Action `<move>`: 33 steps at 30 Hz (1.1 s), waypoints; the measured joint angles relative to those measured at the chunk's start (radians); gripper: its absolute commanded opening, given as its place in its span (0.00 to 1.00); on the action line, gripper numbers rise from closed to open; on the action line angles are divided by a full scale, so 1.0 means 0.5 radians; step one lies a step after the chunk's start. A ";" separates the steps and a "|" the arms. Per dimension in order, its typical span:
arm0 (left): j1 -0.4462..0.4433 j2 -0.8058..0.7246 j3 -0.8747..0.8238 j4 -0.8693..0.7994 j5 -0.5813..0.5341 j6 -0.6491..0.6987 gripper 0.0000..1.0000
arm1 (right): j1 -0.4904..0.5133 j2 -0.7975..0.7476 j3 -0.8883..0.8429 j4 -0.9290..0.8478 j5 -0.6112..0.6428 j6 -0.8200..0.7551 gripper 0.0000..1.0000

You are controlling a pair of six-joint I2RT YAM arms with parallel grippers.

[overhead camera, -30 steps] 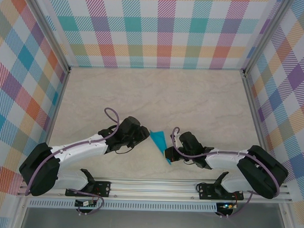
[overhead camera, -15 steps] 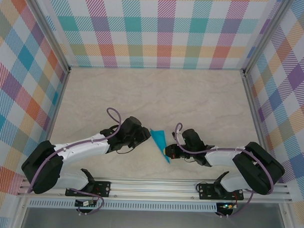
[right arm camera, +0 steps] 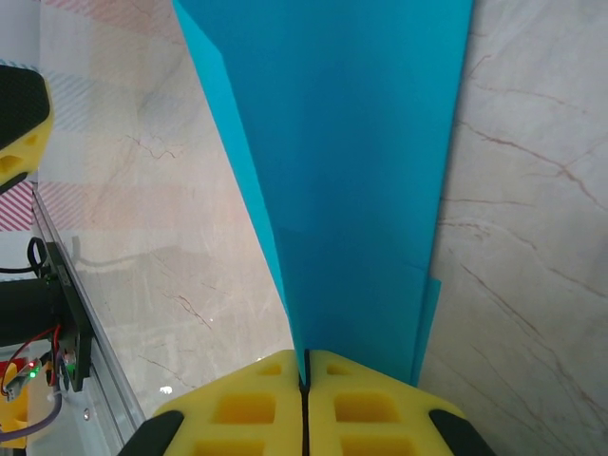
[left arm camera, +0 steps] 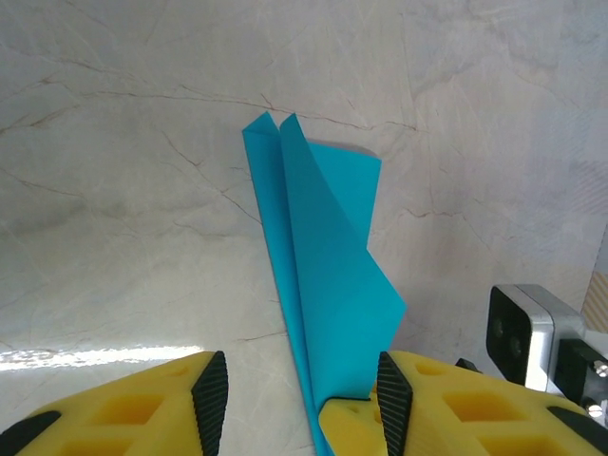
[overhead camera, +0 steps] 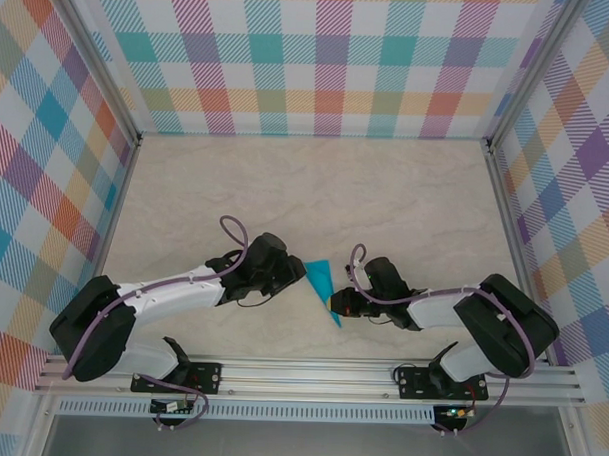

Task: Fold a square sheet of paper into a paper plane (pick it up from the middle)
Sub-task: Perform the fifth fold on the wing at the bottom-center of the table.

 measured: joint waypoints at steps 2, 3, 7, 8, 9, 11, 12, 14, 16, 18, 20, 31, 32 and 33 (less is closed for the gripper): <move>-0.002 0.014 0.000 0.034 0.020 0.001 0.43 | -0.008 0.027 0.000 0.015 -0.021 0.017 0.07; -0.002 0.024 0.000 0.056 0.034 0.001 0.43 | -0.014 0.041 0.000 0.024 -0.032 0.024 0.07; -0.021 0.078 0.000 0.154 0.094 0.001 0.39 | -0.036 0.068 0.000 0.056 -0.078 0.069 0.07; -0.027 0.095 0.000 0.185 0.109 0.000 0.39 | -0.042 0.072 0.000 0.060 -0.084 0.076 0.07; -0.034 0.116 0.000 0.217 0.125 0.000 0.38 | -0.047 0.078 0.000 0.066 -0.094 0.083 0.07; -0.047 0.161 0.000 0.277 0.153 0.000 0.37 | -0.056 0.085 0.000 0.072 -0.108 0.100 0.07; -0.054 0.189 0.000 0.308 0.168 0.000 0.37 | -0.060 0.089 0.000 0.075 -0.114 0.112 0.07; -0.065 0.235 0.000 0.355 0.192 0.001 0.37 | -0.069 0.093 0.000 0.077 -0.125 0.122 0.07; -0.071 0.279 0.000 0.404 0.218 0.001 0.37 | -0.080 0.105 0.000 0.089 -0.146 0.135 0.07; -0.074 0.321 0.000 0.449 0.243 0.002 0.37 | -0.090 0.113 0.000 0.096 -0.162 0.148 0.07; -0.079 0.361 0.001 0.494 0.264 0.006 0.37 | -0.098 0.121 0.000 0.104 -0.175 0.164 0.07; -0.081 0.546 0.110 0.623 0.382 0.053 0.37 | -0.125 0.143 0.000 0.120 -0.217 0.188 0.07; -0.081 0.556 0.123 0.632 0.387 0.056 0.37 | -0.128 0.143 0.000 0.120 -0.219 0.188 0.07; -0.081 0.572 0.134 0.652 0.395 0.060 0.37 | -0.131 0.144 0.000 0.120 -0.221 0.189 0.07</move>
